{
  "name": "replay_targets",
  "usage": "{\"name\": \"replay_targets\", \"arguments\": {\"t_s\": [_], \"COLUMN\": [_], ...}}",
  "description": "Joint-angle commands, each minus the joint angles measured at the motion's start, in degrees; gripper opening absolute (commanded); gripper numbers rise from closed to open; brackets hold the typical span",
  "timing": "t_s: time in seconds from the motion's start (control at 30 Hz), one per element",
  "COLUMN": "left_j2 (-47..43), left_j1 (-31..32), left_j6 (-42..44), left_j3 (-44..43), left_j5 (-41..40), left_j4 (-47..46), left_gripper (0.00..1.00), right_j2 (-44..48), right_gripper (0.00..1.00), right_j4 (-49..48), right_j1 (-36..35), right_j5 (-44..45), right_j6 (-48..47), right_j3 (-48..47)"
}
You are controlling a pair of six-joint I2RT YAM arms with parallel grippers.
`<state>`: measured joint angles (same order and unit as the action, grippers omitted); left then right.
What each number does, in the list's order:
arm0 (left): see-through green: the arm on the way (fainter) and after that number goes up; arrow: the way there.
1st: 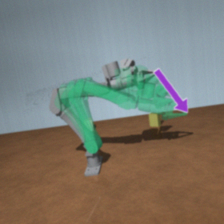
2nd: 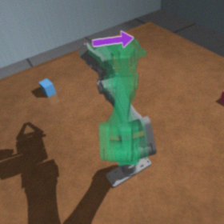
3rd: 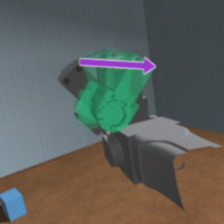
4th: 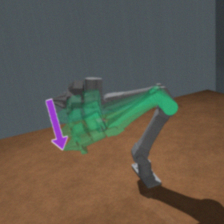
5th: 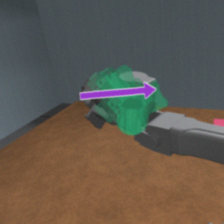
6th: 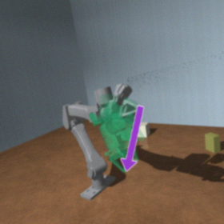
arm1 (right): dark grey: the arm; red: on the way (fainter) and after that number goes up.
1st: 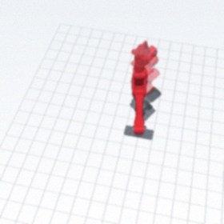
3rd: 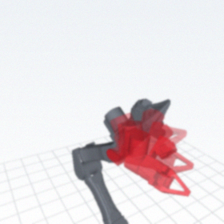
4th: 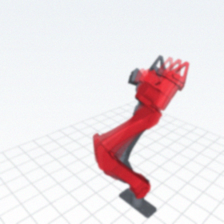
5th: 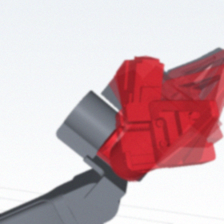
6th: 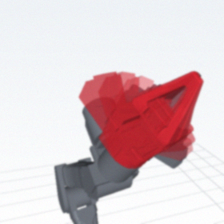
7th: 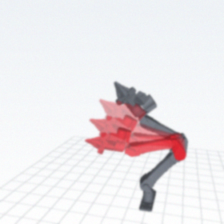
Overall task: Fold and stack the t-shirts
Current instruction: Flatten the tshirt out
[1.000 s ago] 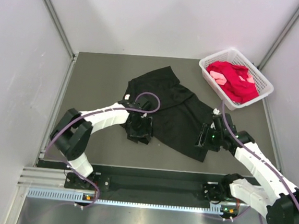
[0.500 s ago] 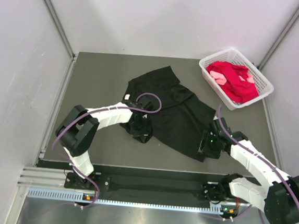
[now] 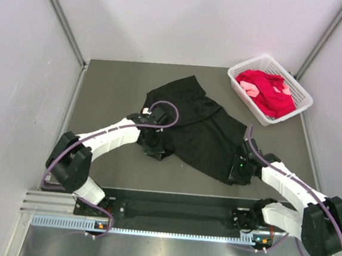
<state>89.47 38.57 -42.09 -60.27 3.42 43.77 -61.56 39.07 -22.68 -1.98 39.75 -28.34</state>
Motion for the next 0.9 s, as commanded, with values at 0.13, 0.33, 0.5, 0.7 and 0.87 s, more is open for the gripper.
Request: {"name": "replay_targets", "arguments": {"t_s": [0.13, 0.33, 0.5, 0.7, 0.87], "left_j2": [-8.5, -15.4, -18.9, -20.1, -17.7], "left_j1": [-0.2, -3.3, -5.8, -10.3, -19.3], "left_j6": [0.4, 2.2, 5.6, 11.7, 15.9], "left_j3": [-2.2, -7.4, -15.2, -23.5, -28.7], "left_j5": [-7.5, -16.1, -22.5, -27.9, -23.6], "left_j4": [8.5, 16.0, 19.7, 20.0, 15.4], "left_gripper": [0.09, 0.06, 0.06, 0.06, 0.07], "right_j2": [3.7, 5.1, 3.3, -1.7, -9.9], "right_gripper": [0.04, 0.0, 0.0, 0.0, 0.0], "right_j4": [1.9, 11.4, 15.4, 13.6, 11.5], "right_j1": [0.5, 0.9, 2.8, 5.2, 7.8], "right_j5": [0.5, 8.1, 10.9, 10.6, 9.7], "right_j6": [1.2, -1.5, -6.8, -13.9, -18.9], "right_j3": [-3.1, -17.3, -29.3, -39.5, -52.9]}}
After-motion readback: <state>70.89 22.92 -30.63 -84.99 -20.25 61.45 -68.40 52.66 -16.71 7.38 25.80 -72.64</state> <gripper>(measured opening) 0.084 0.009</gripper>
